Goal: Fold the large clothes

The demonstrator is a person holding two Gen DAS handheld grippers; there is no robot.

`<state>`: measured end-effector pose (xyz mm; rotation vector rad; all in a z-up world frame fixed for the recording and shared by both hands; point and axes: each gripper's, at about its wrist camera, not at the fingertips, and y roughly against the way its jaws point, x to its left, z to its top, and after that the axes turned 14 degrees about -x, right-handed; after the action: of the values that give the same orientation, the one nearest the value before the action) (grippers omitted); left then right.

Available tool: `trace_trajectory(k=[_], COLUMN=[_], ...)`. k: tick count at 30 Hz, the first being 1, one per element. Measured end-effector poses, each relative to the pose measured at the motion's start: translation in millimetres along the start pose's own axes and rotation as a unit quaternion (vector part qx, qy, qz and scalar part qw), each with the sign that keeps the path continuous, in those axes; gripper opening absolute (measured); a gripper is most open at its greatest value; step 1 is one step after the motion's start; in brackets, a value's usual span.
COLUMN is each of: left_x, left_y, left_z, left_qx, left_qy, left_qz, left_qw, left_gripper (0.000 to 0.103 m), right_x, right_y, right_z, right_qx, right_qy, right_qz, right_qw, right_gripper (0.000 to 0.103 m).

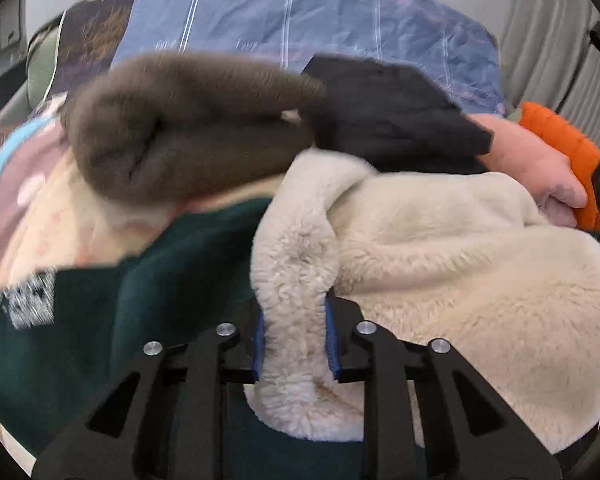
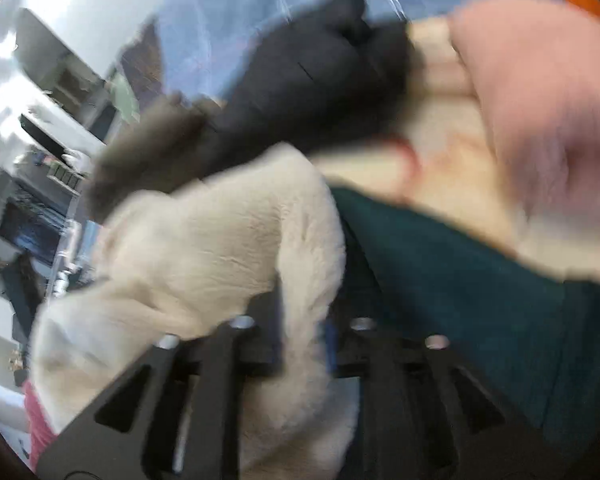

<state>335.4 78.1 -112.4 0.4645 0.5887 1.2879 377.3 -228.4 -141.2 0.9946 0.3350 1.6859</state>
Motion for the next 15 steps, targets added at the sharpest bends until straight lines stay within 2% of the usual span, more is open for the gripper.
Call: trace_trajectory(k=[2,3,4,5,6,7,8,10,12,13,14,15], left_x=[0.0,1.8,4.9,5.8,4.3,-0.8,-8.6,-26.9,-52.1,-63.9,-79.0,-92.8], left_y=[14.4,25.5,38.9,49.0,64.8,76.1,91.5,116.3,124.3,119.0,108.7,92.3], left_z=[-2.0,-2.7,-2.9,-2.5,-1.2,2.3,6.4,11.8,13.6,14.2,6.7,-6.8], left_qx=[-0.015,-0.019,-0.026,-0.036,-0.055,-0.073,-0.095,-0.129,-0.135,-0.126,-0.103,-0.068], left_qy=[0.002,0.008,0.019,0.027,0.032,0.033,0.034,0.04,0.046,0.041,0.024,-0.008], left_qz=[-0.004,-0.009,-0.01,-0.012,-0.015,-0.023,-0.043,-0.099,-0.154,-0.168,-0.171,-0.147], left_qw=[0.9999,0.9998,0.9994,0.9989,0.9979,0.9966,0.994,0.9858,0.9777,0.9769,0.9796,0.9867], left_gripper=[0.037,0.042,0.042,0.042,0.042,0.042,0.042,0.042,0.042,0.042,0.042,0.042], right_x=[-1.8,-3.0,-1.9,-0.6,5.3,14.0,25.6,47.7,74.1,78.4,83.8,86.4], right_y=[20.0,33.0,55.8,61.9,81.2,90.1,100.7,120.4,115.7,108.5,91.5,73.0], right_z=[-8.3,-13.2,-17.9,-13.2,-15.8,-17.7,-20.7,-26.4,-42.8,-55.1,-66.9,-78.1], right_qx=[-0.037,-0.053,-0.08,-0.096,-0.11,-0.118,-0.121,-0.129,-0.113,-0.087,-0.057,-0.029], right_qy=[0.023,0.034,0.041,0.04,0.039,0.039,0.043,0.062,0.079,0.087,0.097,0.107], right_qz=[-0.018,-0.03,-0.046,-0.051,-0.041,-0.011,0.023,0.076,0.113,0.107,0.086,0.057], right_qw=[0.999,0.998,0.995,0.993,0.992,0.992,0.991,0.987,0.984,0.987,0.99,0.992], right_gripper=[0.05,0.052,0.052,0.052,0.051,0.045,0.04,0.039,0.039,0.038,0.038,0.038])
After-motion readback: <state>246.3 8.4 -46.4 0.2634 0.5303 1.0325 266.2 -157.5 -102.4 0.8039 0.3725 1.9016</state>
